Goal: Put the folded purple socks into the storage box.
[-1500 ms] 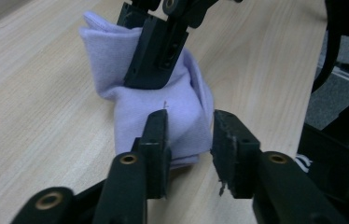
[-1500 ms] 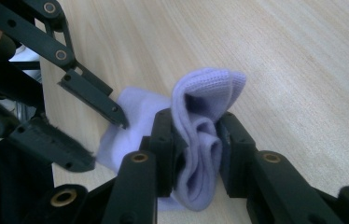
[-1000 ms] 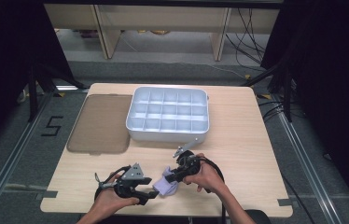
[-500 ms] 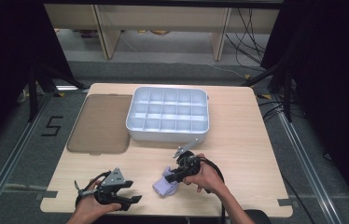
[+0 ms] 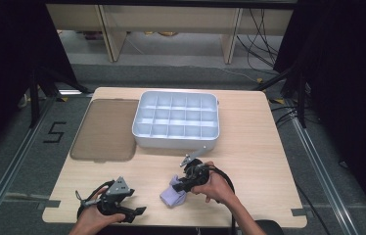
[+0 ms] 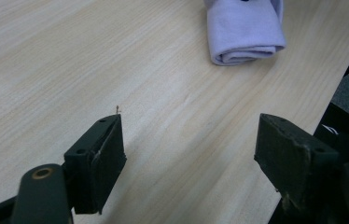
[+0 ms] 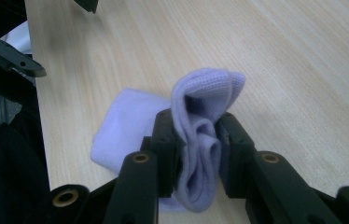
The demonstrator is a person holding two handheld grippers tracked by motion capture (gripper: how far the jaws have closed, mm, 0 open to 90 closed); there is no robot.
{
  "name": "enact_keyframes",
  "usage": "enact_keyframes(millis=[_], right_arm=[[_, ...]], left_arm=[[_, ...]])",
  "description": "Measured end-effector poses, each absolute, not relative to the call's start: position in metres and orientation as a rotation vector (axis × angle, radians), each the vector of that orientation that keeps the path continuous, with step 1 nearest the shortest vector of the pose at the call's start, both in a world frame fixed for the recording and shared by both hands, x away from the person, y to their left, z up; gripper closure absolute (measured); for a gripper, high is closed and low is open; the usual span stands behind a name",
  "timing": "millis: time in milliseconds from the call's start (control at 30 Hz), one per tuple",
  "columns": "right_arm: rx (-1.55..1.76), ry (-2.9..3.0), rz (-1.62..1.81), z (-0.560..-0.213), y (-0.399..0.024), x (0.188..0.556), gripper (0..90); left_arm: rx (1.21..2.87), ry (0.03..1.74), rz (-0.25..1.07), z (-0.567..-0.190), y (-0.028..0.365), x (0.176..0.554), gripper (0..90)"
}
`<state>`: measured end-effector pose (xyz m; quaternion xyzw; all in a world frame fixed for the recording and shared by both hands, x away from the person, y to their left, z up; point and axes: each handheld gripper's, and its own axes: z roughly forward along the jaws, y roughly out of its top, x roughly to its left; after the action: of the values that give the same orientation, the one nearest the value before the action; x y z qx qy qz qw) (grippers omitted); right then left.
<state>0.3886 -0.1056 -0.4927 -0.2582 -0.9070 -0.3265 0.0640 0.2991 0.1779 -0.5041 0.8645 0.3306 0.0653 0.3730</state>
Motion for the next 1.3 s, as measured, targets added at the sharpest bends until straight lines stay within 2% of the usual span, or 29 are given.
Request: enact_keyframes(millis=[600,1300], right_arm=[[-0.716,-2.776,-1.044,-0.470,-0.107,0.383,72.4],[-0.815,-2.837,-1.172,-0.431,-0.130,0.388,72.3]], left_arm=[[2.217,0.839,0.174,-0.504,0.178,0.301,22.4],[2.224,0.833,0.191,-0.502,0.179,0.301,20.0]])
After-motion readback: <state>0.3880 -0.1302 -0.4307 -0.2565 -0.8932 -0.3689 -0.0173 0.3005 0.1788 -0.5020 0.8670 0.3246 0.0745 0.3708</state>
